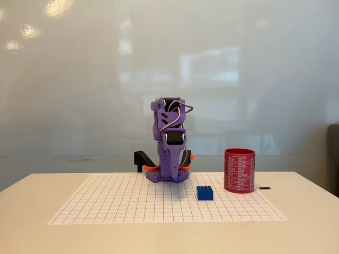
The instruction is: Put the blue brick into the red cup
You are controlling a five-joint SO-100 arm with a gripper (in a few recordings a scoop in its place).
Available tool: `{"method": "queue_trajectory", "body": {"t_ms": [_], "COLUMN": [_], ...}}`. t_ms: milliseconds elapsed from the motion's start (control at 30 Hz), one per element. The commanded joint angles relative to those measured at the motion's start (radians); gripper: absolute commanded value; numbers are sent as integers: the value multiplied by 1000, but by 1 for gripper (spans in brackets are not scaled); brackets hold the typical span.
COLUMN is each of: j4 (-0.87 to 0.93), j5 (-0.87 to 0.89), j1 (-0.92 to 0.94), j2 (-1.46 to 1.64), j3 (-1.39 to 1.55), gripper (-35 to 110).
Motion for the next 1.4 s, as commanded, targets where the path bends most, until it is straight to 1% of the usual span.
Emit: {"method": "queue_trajectory", "body": {"t_ms": [0,100,267,500,700,800,867,967,1033,1100,1233,1367], "j4": [14,-51,-34,101,219,278,350,405,413,376,270,222], "j5": [-86,-206,-356,-503,-604,-696,-788,-905,-917,-908,-821,-770], "j1": [-63,-106,-209,-272,-302,-348,-393,-463,-491,-495,-509,-529], "j2": [-222,-374,-600,-637,-638,-626,-640,-666,-686,-696,-715,-716], "j3": [-164,-150,-236,-391,-390,-367,-396,-449,-483,-503,-518,-528], "gripper": [-1,-1,-1,-1,-1,-1,-1,-1,-1,-1,-1,-1]}}
